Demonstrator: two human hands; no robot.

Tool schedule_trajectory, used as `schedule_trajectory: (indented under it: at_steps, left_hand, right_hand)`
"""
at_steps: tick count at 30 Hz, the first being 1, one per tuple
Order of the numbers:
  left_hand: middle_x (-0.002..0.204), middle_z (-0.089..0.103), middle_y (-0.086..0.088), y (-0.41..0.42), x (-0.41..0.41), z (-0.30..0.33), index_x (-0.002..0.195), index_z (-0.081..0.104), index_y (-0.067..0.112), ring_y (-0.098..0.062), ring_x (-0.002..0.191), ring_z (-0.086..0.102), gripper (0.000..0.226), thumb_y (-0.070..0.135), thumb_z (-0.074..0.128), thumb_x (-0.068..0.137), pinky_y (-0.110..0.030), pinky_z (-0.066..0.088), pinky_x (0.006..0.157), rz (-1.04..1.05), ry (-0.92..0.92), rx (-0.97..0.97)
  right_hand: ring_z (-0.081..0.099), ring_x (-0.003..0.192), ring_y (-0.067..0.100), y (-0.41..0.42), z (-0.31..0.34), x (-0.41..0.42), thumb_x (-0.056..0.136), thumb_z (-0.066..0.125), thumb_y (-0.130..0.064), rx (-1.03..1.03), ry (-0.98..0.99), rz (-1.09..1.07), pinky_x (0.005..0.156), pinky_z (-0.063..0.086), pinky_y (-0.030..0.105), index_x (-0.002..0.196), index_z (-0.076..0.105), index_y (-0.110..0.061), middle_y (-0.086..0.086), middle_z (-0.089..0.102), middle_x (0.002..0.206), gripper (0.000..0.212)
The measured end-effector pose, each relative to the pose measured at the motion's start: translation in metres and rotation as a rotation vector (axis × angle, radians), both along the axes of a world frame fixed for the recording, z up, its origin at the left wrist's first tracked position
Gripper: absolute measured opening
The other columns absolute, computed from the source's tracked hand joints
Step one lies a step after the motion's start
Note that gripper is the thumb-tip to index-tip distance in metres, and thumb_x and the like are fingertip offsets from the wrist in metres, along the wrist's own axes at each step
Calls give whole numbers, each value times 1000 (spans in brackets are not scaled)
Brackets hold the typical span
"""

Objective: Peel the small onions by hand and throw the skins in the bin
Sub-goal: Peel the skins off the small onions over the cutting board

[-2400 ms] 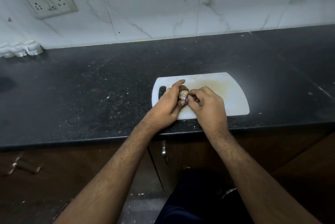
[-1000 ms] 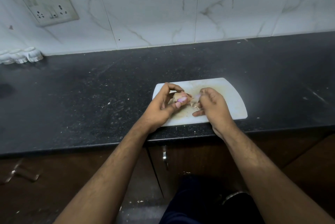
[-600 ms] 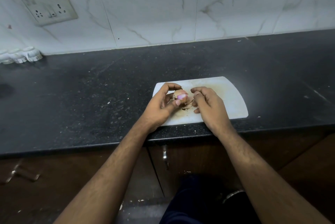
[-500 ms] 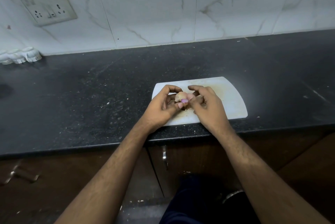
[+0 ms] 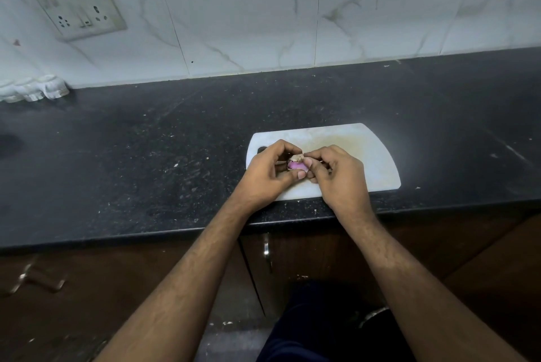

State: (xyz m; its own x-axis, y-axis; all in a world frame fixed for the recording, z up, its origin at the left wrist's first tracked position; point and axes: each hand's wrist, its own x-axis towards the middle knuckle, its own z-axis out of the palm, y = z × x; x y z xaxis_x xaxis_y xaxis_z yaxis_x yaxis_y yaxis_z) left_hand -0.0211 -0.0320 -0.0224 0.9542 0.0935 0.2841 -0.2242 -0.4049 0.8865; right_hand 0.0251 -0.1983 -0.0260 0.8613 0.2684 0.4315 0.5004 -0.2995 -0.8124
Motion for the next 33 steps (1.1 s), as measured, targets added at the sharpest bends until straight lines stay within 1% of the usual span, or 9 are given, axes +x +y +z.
schedule_trajectory:
  at_steps: [5, 10, 14, 17, 20, 23, 26, 30, 33]
  left_hand:
    - [117, 67, -5, 0, -1, 0, 120, 62, 12, -14, 113, 67, 34, 9, 78, 91, -32, 55, 103, -17, 3, 4]
    - [118, 67, -4, 1, 0, -1, 119, 61, 13, -16, 116, 65, 33, 10, 77, 91, -33, 54, 104, -24, 0, 30]
    - [117, 66, -4, 1, -1, -1, 119, 59, 11, -13, 114, 64, 30, 7, 74, 93, -25, 52, 100, -35, -23, 68]
    - [117, 65, -6, 1, -2, -1, 118, 59, 4, -10, 111, 63, 27, 1, 71, 94, -14, 48, 95, -35, -62, 105]
    - [122, 63, -8, 2, -1, -3, 116, 59, 0, -9, 114, 61, 25, -2, 70, 94, -11, 45, 96, -33, -82, 116]
    - [125, 62, -11, 2, -1, -4, 115, 57, -1, -9, 116, 62, 24, -3, 68, 95, -17, 48, 98, -61, -65, 55]
    - [127, 60, -9, 3, -1, -3, 113, 57, 5, -9, 121, 60, 23, 1, 68, 93, -23, 49, 102, -92, -50, -33]
    - [127, 60, -8, 5, -2, -4, 112, 59, 13, -16, 124, 59, 27, 4, 70, 90, -30, 50, 104, -85, -47, -143]
    - [126, 63, -3, 5, -2, -4, 117, 61, 17, -17, 126, 59, 29, 5, 69, 91, -32, 50, 106, -71, -39, -105]
  right_hand:
    - [55, 78, 7, 5, 0, -7, 103, 54, -27, -210, -164, -60, 69, 52, 30, 101, 62, -15, -7, 54, 97, 14]
    - [50, 74, 11, 10, 3, -12, 105, 48, -15, -427, -157, -73, 64, 51, 37, 107, 46, -16, -2, 43, 107, 3]
    - [45, 75, 8, 12, 3, -11, 99, 48, -6, -505, -146, -67, 62, 42, 26, 113, 45, -14, -1, 39, 111, 16]
    - [46, 80, 9, 11, 2, -10, 100, 49, -9, -510, -130, -60, 66, 48, 30, 112, 43, -15, -2, 39, 110, 15]
    - [46, 80, 7, 10, 4, -8, 100, 48, -12, -475, -79, -52, 69, 50, 32, 108, 42, -19, -4, 41, 108, 12]
    - [48, 81, 7, 10, 4, -3, 100, 46, -12, -424, -42, -23, 70, 46, 31, 101, 42, -23, -4, 46, 103, 12]
    - [49, 77, 6, 9, 3, 4, 102, 44, -14, -372, -47, -19, 63, 38, 22, 97, 45, -21, -2, 52, 98, 9]
    - [66, 83, 20, 7, 0, 17, 107, 36, -21, -225, 66, -92, 72, 56, 40, 100, 49, -18, 3, 62, 101, 15]
    - [68, 85, 21, 7, -3, 18, 108, 37, -24, -232, 64, -108, 73, 58, 42, 102, 49, -20, 2, 62, 102, 14]
